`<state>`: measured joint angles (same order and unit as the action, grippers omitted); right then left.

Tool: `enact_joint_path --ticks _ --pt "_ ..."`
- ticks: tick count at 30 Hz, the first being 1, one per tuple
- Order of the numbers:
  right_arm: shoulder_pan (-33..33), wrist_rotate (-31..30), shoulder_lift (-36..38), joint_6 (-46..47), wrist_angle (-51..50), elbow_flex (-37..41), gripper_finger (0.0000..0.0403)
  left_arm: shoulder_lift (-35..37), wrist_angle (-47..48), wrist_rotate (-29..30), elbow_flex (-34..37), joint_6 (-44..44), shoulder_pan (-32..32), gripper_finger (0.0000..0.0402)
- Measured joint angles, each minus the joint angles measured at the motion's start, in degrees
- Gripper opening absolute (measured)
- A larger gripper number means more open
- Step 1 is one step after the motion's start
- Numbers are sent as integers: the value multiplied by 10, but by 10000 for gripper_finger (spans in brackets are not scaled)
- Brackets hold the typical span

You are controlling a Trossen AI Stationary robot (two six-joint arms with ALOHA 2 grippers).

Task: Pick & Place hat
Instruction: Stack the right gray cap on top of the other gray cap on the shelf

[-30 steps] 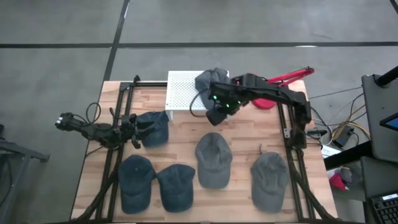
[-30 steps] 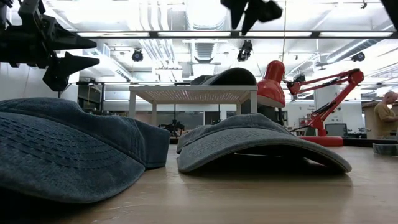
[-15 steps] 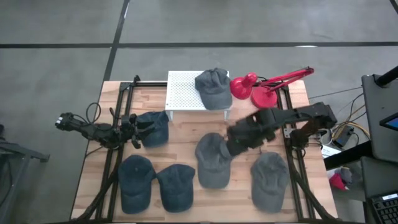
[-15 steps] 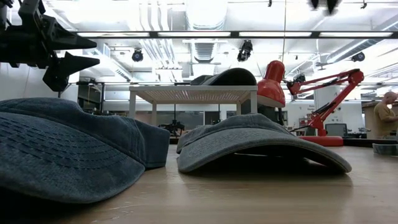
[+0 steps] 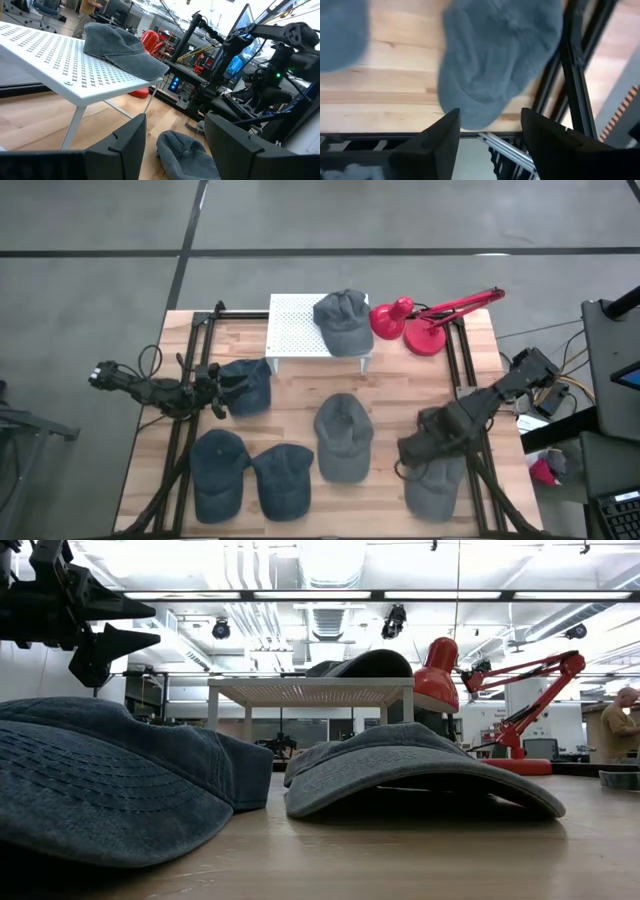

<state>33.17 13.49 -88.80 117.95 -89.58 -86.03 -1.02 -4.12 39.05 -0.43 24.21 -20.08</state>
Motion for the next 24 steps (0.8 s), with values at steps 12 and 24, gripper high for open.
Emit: enact_joint_path --ticks 12,24 --pt "57 18 -6 66 37 45 293 0 0 0 0 0 0 204" --pt "67 16 -6 68 153 157 327 0 -1 0 0 22 0 204"
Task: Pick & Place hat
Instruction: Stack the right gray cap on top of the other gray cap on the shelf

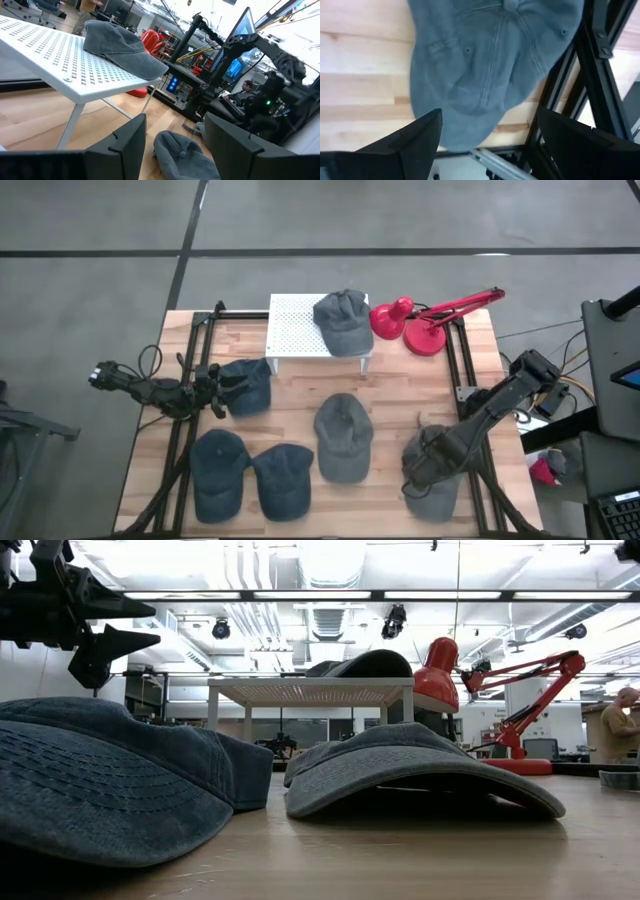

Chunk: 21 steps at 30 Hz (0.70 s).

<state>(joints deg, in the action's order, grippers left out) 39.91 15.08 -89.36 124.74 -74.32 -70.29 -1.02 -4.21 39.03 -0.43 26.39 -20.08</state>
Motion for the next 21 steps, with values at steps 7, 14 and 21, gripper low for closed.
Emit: enact_joint_path --ticks 7,14,21 --pt "0 0 0 27 40 64 337 0 0 0 0 7 0 204" --pt "0 0 0 49 105 124 345 0 0 0 0 7 0 204" --pt "0 0 -1 80 184 180 341 0 0 0 0 7 0 204"
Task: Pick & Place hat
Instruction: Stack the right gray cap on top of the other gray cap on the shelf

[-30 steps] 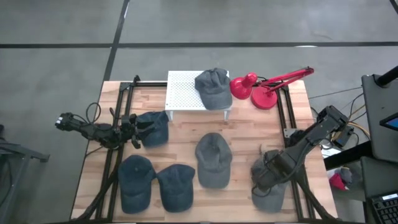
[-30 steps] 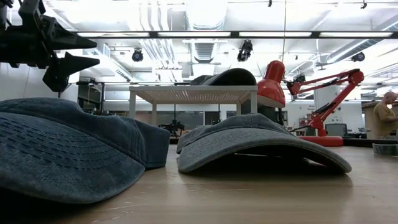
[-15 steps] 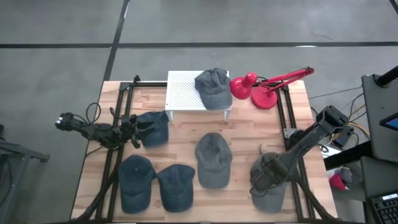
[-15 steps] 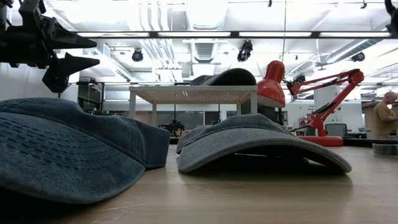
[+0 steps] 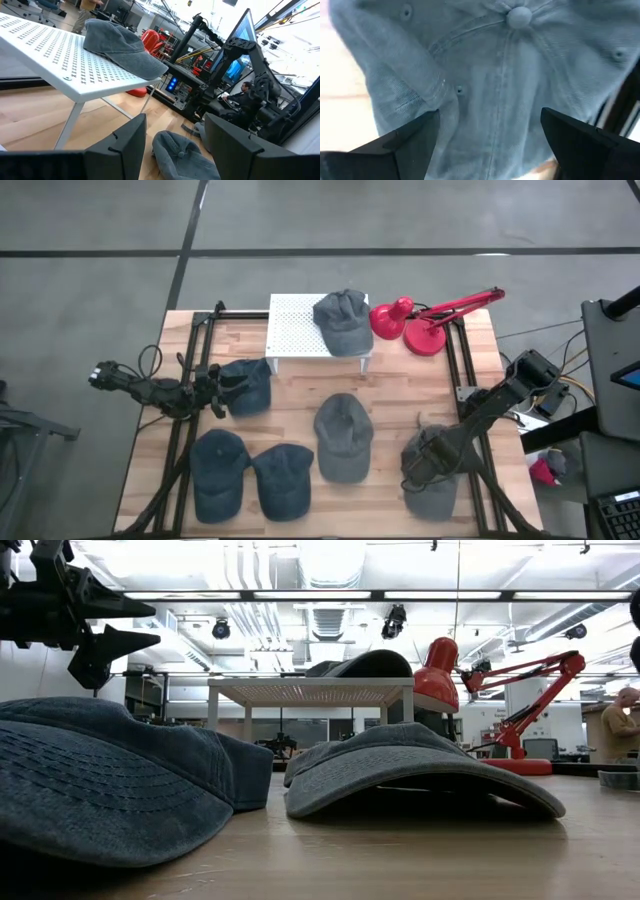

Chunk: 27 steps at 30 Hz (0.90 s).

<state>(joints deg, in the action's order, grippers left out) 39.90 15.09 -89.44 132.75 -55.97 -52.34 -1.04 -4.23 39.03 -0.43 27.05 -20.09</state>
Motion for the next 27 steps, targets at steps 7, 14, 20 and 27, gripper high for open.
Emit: enact_joint_path --ticks 7,14,20,27 --pt "0 1 0 32 64 42 342 0 0 0 0 0 0 204" --pt "0 1 0 35 127 70 319 0 0 0 0 0 0 204" --pt "0 1 0 36 134 72 269 0 0 0 0 0 0 204" --pt "0 -1 0 31 136 72 191 0 0 0 0 0 0 204"
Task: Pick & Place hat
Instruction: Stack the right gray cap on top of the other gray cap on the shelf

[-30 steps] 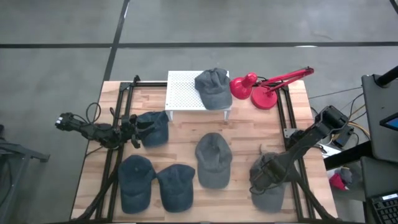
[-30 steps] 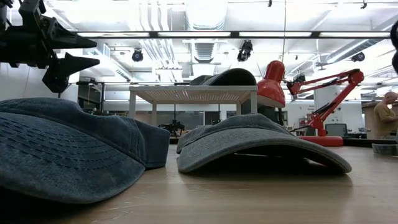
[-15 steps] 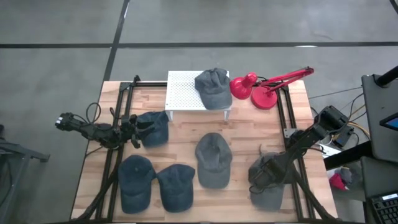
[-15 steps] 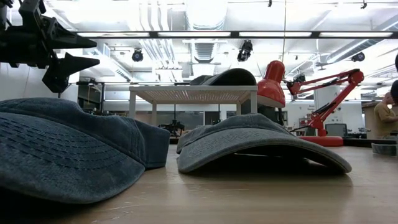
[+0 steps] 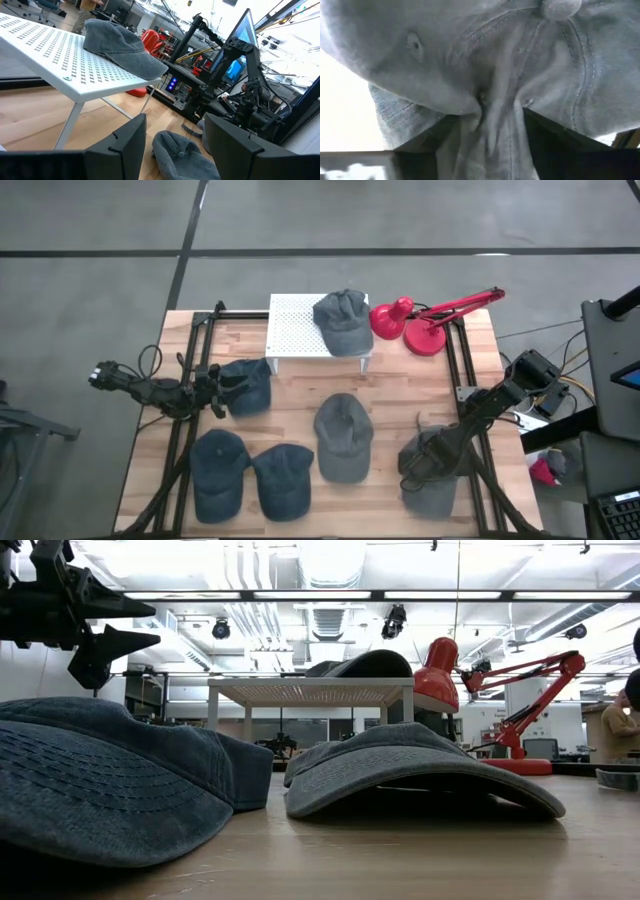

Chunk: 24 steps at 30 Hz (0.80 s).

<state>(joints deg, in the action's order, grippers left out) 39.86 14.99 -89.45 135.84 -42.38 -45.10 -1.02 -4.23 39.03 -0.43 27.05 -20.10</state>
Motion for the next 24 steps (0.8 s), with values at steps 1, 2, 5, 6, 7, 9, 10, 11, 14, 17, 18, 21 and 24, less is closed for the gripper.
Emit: enact_joint_path --ticks 1,2,5,6,7,9,10,11,14,17,18,21,24 --pt "0 0 0 -3 0 0 181 0 0 0 0 0 0 204" --pt "0 -1 0 -5 1 0 170 0 0 0 0 0 0 204" --pt "0 -1 0 -7 2 0 137 0 0 0 0 1 0 204" --pt "0 -1 0 -9 2 0 126 0 0 0 0 3 0 204" --pt "0 -1 0 -10 3 0 116 0 0 0 0 3 0 204" --pt "0 -1 0 -11 4 0 94 0 0 0 0 4 0 204" --pt "0 -2 0 -12 4 0 83 0 0 0 0 4 0 204" --pt "0 -2 0 -13 4 -1 72 0 0 0 0 4 0 204" --pt "0 -7 0 -26 4 -7 40 0 0 -1 0 4 0 204" --pt "0 -23 1 -35 4 -18 15 0 0 -2 0 5 0 204" --pt "0 -30 1 -39 3 -23 14 0 0 -2 0 4 0 204" --pt "0 -35 1 -44 2 -36 13 0 0 -2 0 5 0 204" --pt "0 -41 1 -52 -17 -55 12 0 0 -2 0 5 0 204"
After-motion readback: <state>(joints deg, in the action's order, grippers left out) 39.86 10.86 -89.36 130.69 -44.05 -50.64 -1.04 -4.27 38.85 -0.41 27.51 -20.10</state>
